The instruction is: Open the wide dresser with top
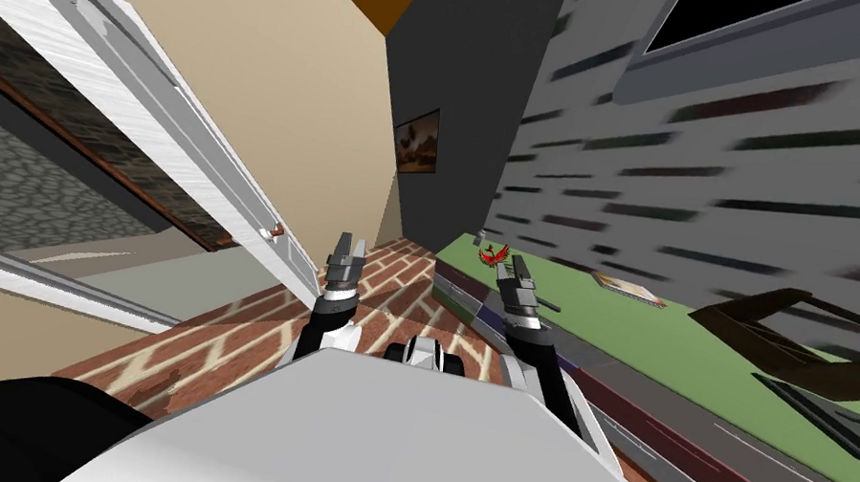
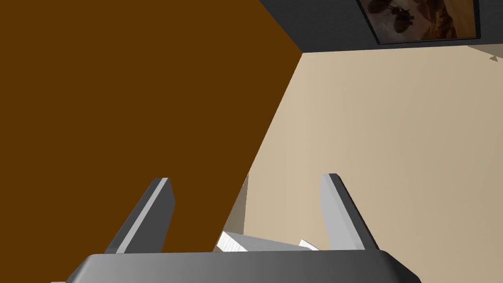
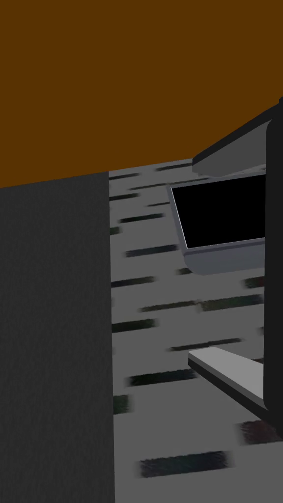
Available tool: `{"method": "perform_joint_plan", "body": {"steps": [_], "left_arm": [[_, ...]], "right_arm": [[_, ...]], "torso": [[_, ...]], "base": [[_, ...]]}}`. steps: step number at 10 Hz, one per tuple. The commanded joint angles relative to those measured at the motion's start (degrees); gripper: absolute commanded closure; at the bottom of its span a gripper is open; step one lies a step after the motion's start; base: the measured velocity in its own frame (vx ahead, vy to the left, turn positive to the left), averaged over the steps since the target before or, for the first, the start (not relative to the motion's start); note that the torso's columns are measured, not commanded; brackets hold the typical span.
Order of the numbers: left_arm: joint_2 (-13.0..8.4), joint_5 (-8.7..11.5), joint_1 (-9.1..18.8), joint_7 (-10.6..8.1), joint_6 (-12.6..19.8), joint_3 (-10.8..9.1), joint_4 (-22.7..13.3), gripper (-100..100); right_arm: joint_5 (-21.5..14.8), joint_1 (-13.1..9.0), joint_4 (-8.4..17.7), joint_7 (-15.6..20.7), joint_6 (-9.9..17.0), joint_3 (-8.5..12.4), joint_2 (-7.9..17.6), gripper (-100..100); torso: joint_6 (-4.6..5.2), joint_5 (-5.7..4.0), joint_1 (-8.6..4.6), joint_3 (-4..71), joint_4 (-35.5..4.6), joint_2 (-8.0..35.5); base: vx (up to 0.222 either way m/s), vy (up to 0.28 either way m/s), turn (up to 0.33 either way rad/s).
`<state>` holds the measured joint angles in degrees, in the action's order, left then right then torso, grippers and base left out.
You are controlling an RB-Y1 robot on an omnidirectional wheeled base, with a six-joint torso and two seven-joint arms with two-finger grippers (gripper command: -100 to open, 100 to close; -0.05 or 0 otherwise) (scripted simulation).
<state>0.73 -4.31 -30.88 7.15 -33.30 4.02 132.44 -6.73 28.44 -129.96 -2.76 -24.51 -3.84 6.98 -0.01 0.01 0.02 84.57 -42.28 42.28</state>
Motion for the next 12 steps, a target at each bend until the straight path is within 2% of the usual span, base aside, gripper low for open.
{"method": "perform_joint_plan", "body": {"steps": [1,2,3,4,5,6,7,8,9,12], "left_arm": [[0.00,0.00,-0.01,0.00,0.00,0.00,0.00,0],[0.00,0.00,0.00,0.00,0.00,0.00,0.00,0],[0.00,0.00,0.00,0.00,0.00,0.00,0.00,0],[0.00,0.00,-0.01,0.00,0.00,-0.01,0.00,0],[0.00,0.00,0.00,0.00,0.00,0.00,0.00,0],[0.00,0.00,-0.01,0.00,0.00,-0.01,0.00,0],[0.00,0.00,0.00,0.00,0.00,0.00,0.00,0],[0.00,0.00,-0.01,0.00,0.00,-0.01,0.00,0],[0.00,0.00,0.00,0.00,0.00,0.00,0.00,0],[0.00,0.00,-0.01,0.00,0.00,-0.01,0.00,0]], "right_arm": [[-3.52,-1.31,4.30,0.93,4.07,-0.83,0.88,-100],[-5.06,-1.93,6.22,1.48,5.69,-1.40,1.38,-100],[-5.89,-1.93,6.55,1.48,6.75,-1.40,1.38,-100],[-8.08,-2.58,8.91,2.06,9.05,-2.00,1.80,-100],[-8.41,-2.58,8.91,2.06,9.61,-2.00,1.80,-100],[-10.81,-3.27,11.41,2.68,11.50,-2.62,2.16,-100],[-11.07,-3.27,11.41,2.68,12.63,-2.62,2.16,-100],[-13.55,-3.98,14.02,3.31,14.28,-3.26,2.48,-100],[-13.85,-3.98,14.02,3.31,15.79,-3.26,2.48,-100],[-18.94,-5.44,18.66,4.64,21.22,-4.55,3.03,-100]], "torso": [[0.04,-0.02,-0.06,-0.01,-0.01,0.02],[0.00,-0.02,-0.06,-0.01,-0.01,0.02],[-0.02,0.00,0.00,0.00,0.00,-0.01],[0.05,0.00,-0.02,0.00,0.00,0.01],[0.00,-0.01,-0.01,0.00,0.00,0.00],[0.02,-0.01,-0.04,0.00,-0.01,0.02],[-0.02,-0.01,-0.01,-0.01,-0.01,0.01],[0.04,-0.01,-0.06,0.00,0.00,0.01],[-0.01,-0.01,-0.02,0.00,0.00,0.00],[0.04,0.00,-0.03,0.01,0.00,0.00]], "base": [[-0.002,0.019,0.134],[0.001,0.029,0.294],[0.005,0.023,0.116],[0.004,0.028,0.146],[0.002,0.023,0.118],[0.001,0.026,0.248],[0.002,0.018,0.094],[0.005,0.026,0.173],[0.005,0.022,0.132],[0.007,0.027,0.176]]}}
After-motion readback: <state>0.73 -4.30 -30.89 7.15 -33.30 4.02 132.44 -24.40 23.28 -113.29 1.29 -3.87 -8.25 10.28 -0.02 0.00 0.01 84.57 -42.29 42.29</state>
